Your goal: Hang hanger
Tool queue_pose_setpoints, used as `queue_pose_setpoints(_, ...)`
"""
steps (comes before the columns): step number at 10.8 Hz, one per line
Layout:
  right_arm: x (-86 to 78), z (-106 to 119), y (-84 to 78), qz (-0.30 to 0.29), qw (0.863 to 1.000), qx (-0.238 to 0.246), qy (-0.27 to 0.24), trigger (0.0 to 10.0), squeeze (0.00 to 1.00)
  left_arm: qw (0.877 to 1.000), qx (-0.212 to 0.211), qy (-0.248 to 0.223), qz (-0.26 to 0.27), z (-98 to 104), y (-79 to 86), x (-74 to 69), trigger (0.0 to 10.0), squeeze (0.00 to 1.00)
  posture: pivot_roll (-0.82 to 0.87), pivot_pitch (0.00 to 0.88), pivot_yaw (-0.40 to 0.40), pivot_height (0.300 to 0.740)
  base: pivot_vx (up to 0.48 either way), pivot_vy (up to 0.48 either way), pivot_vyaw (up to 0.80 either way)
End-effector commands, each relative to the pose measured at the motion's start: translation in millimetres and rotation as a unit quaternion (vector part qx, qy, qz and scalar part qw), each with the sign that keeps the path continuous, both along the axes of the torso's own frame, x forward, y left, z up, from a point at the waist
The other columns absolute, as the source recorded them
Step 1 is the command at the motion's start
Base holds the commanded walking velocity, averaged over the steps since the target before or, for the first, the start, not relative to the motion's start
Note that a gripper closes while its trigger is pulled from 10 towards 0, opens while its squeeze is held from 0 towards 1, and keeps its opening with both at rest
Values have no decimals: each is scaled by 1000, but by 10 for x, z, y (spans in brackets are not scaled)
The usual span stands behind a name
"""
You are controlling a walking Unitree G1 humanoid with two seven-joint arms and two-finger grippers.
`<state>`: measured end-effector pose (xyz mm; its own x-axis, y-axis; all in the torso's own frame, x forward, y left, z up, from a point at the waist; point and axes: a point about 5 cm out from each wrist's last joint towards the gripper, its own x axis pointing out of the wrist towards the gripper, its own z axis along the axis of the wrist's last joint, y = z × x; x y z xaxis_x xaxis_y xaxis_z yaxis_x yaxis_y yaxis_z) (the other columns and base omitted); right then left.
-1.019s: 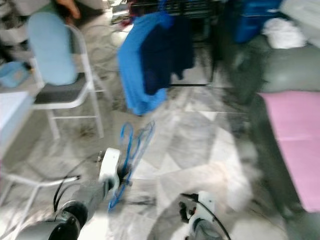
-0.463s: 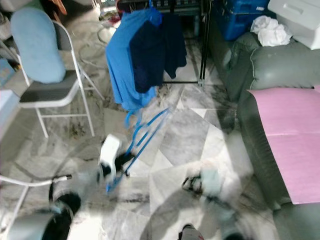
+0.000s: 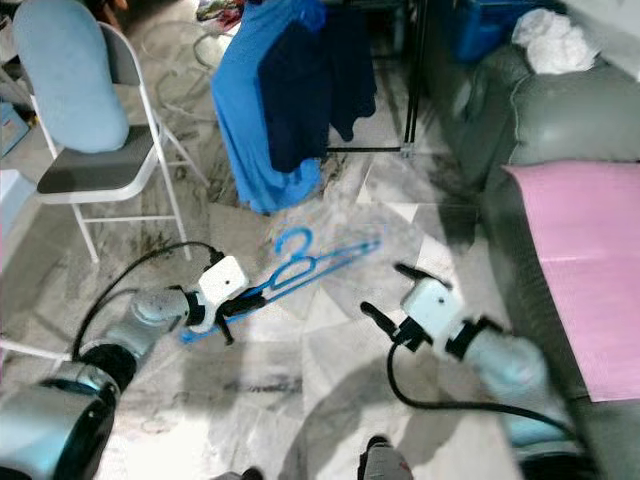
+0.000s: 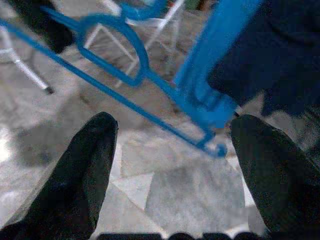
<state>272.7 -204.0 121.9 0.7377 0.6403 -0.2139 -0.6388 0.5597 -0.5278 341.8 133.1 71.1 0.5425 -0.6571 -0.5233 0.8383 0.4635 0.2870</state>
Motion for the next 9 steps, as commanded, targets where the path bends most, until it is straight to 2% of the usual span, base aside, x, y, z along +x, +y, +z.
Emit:
queue_pose_setpoints(1,-39,-12,26,16,1000,-10,12,10000,0,1000,20,-7,-14,16,36,5,10000,0,-261,212,170,740,0,0,0)
queue_pose_setpoints(3,-74,-21,-107,35,997,-46,59,10000,0,994,26,-31,-106,107,-136,-17,10000,0,-270,225,180,740,0,0,0)
queue_pose_setpoints(4,-73,-28,-138,45,994,-60,81,9529,0,990,29,-39,-136,127,-188,-33,10000,0,-269,228,181,740,0,0,0)
queue_pose_setpoints(5,-29,7,-140,57,992,-91,68,0,0,985,36,-45,-162,136,-224,-53,10000,0,-262,232,179,740,0,0,0)
queue_pose_setpoints(6,39,68,-106,67,991,-106,55,10000,0,983,37,-47,-175,131,-225,-73,10000,0,-251,235,178,740,0,0,0)
queue_pose_setpoints(9,108,25,-65,87,985,-134,61,10000,0,975,22,-61,-212,174,-273,-108,10000,0,-238,251,177,740,0,0,0)
